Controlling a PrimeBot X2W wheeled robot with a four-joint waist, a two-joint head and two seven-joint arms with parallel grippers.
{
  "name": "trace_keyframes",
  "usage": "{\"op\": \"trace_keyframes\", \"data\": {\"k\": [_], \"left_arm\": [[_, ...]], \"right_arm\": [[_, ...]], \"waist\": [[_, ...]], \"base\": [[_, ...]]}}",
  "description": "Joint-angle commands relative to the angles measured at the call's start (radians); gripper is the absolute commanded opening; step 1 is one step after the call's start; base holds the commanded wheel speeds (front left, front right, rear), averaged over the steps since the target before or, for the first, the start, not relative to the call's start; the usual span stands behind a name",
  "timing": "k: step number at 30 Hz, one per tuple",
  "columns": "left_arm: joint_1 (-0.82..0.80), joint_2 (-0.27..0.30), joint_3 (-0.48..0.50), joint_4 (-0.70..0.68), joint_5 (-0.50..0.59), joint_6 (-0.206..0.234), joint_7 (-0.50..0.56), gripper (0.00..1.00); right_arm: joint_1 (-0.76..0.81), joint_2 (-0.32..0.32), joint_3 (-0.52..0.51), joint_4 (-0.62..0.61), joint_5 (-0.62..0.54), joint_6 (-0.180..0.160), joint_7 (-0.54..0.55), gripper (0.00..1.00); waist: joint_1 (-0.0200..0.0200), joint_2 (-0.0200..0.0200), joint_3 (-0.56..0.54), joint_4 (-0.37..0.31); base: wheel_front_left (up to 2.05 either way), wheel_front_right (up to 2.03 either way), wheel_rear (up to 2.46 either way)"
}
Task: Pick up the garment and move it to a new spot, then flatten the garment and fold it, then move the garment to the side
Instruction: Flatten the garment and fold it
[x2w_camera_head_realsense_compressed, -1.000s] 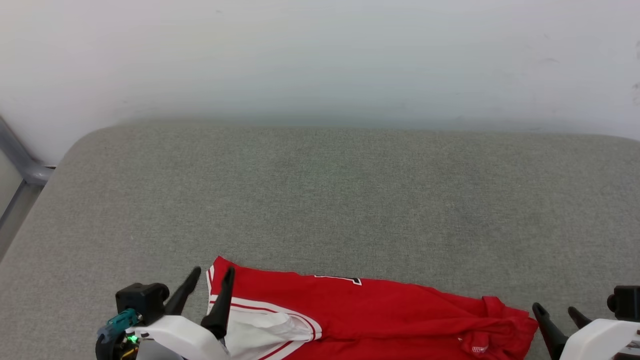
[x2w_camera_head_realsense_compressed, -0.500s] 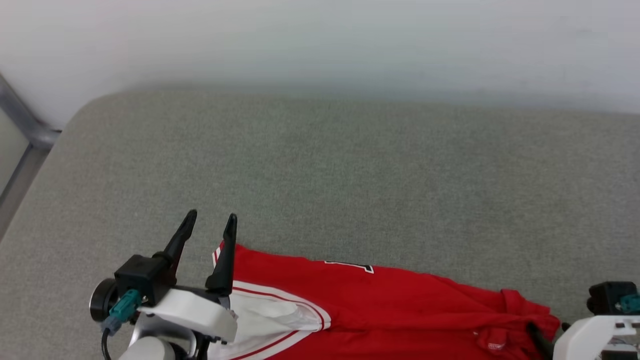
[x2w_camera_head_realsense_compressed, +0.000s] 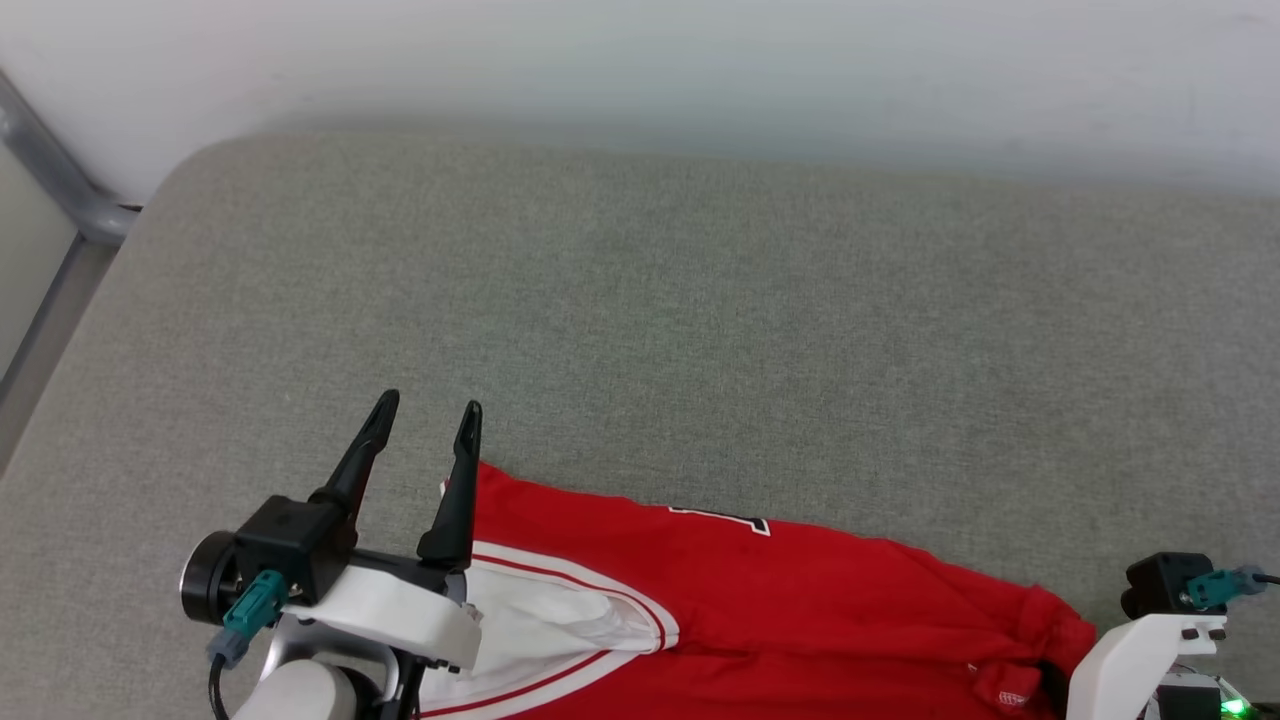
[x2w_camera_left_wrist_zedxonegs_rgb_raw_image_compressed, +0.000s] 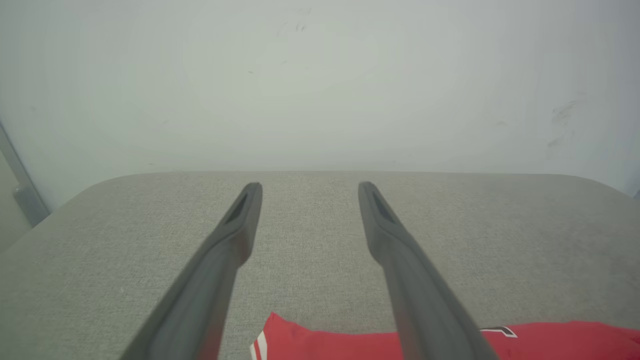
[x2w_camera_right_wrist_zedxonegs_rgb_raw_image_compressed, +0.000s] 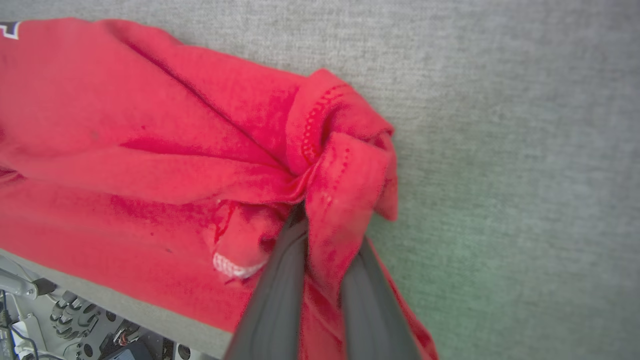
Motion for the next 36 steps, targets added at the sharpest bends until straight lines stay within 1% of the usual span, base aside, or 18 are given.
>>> {"op": "trace_keyframes", "data": {"k": [1,5,6,8,14,17,20,24,26,29,32,34,36], "left_arm": [[0.011,-0.001,0.002,0.003,0.008,-0.002,-0.007,1.0],[0.039,0.003,0.0,0.015,0.011,0.019,-0.005,1.0],[0.059,0.006,-0.003,0.011,0.013,0.029,0.001,1.0],[0.065,0.007,-0.003,0.004,0.013,0.037,0.005,1.0],[0.084,0.018,-0.005,-0.01,0.015,0.047,0.012,1.0],[0.087,0.02,-0.008,-0.013,0.016,0.052,0.015,1.0],[0.09,0.022,-0.01,-0.014,0.016,0.054,0.015,1.0],[0.09,0.024,-0.012,-0.014,0.015,0.054,0.018,1.0],[0.087,0.023,-0.014,-0.013,0.016,0.055,0.019,1.0],[0.079,0.022,-0.018,-0.01,0.016,0.053,0.022,1.0],[0.073,0.02,-0.023,-0.008,0.015,0.05,0.024,1.0],[0.065,0.018,-0.025,-0.006,0.013,0.049,0.024,1.0],[0.061,0.015,-0.025,-0.005,0.012,0.048,0.023,1.0]], "right_arm": [[0.003,0.001,0.007,0.021,0.011,-0.001,0.001,0.0],[-0.015,-0.031,0.001,-0.01,0.02,-0.001,0.002,0.0],[-0.019,-0.046,-0.02,-0.039,0.024,-0.001,0.012,0.0],[-0.013,-0.057,-0.049,-0.054,0.018,-0.001,0.026,0.0],[0.011,-0.079,-0.178,-0.057,0.0,-0.001,0.061,0.0],[0.022,-0.084,-0.246,-0.06,-0.006,-0.001,0.078,0.0],[0.03,-0.073,-0.284,-0.071,0.002,-0.001,0.108,0.0],[0.016,-0.003,-0.285,-0.109,0.111,-0.001,0.199,0.0],[0.006,0.054,-0.274,-0.13,0.228,-0.001,0.27,0.0],[0.012,0.092,-0.257,-0.159,0.376,-0.001,0.365,0.0],[0.02,0.108,-0.226,-0.157,0.513,-0.001,0.426,0.0],[0.016,0.11,-0.186,-0.13,0.612,-0.001,0.424,0.0],[0.001,0.11,-0.134,-0.105,0.679,-0.001,0.401,0.0]], "waist": [[-0.0001,0.0,-0.015,-0.006],[-0.0001,0.0,-0.06,-0.022],[-0.0001,0.0,-0.085,-0.035],[-0.0001,0.0,-0.094,-0.041],[-0.0001,0.0,-0.109,-0.057],[-0.0001,0.0,-0.117,-0.061],[-0.0001,0.0,-0.122,-0.063],[-0.0001,0.0,-0.124,-0.063],[-0.0001,0.0,-0.124,-0.061],[-0.0001,0.0,-0.123,-0.051],[-0.0001,0.0,-0.118,-0.037],[-0.0001,0.0,-0.112,-0.027],[-0.0001,0.0,-0.104,-0.016]], "base": [[0.0,0.0,0.0],[0.0,0.0,0.0],[0.0,0.0,0.0],[0.0,0.0,0.0],[0.0,0.0,0.0],[0.0,0.0,0.0],[0.0,0.0,0.0],[0.0,0.0,0.0],[0.0,0.0,0.0],[0.0,0.0,0.0],[0.0,0.0,0.0],[0.0,0.0,0.0],[0.0,0.0,0.0]]}}
